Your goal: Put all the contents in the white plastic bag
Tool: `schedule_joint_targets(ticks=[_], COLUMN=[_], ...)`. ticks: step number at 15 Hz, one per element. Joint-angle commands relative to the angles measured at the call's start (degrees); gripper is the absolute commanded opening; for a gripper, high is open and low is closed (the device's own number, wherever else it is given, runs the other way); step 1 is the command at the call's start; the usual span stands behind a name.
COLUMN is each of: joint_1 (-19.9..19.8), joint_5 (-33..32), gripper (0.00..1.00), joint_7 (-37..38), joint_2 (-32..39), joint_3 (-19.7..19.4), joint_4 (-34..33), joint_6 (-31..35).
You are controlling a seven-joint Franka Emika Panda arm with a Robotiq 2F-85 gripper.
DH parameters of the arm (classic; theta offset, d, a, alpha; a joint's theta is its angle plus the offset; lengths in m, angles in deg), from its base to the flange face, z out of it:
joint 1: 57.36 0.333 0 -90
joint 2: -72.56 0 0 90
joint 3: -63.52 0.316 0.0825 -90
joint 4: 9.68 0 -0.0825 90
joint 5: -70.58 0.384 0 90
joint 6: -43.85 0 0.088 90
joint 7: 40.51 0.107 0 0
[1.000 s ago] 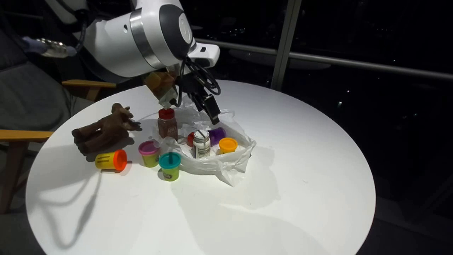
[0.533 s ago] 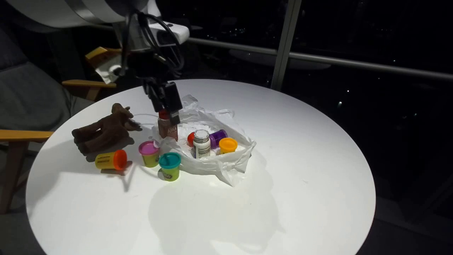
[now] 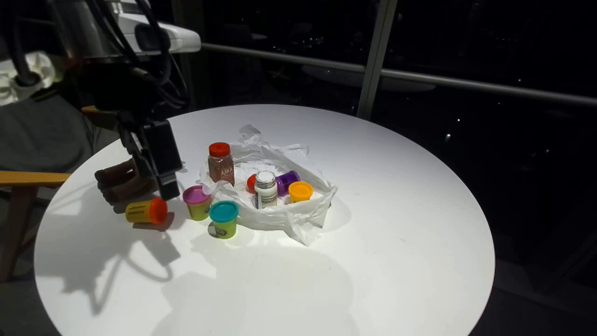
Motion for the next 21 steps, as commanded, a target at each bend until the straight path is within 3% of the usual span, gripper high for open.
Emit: schedule_joint_targets(ticks=[1, 5, 11, 16, 21], joint_1=[-4.23, -5.90, -3.93, -4.73, -4.13], joint_5=[-3.18, -13.55, -26.02, -23.81, -22.99], gripper=[1.00, 1.00, 1.00, 1.00, 1.00], joint_7=[-6.45, -7.40, -3.50, -4.00, -2.65], joint_2=[2.59, 8.26, 16.19, 22.92, 27.51], joint_3=[2.09, -0.81, -9.08, -9.93, -10.55], joint_4=[4.32, 5.83, 1.93, -2.25, -6.78], joint_6=[8.83, 20.85, 31.06, 38.20, 39.32])
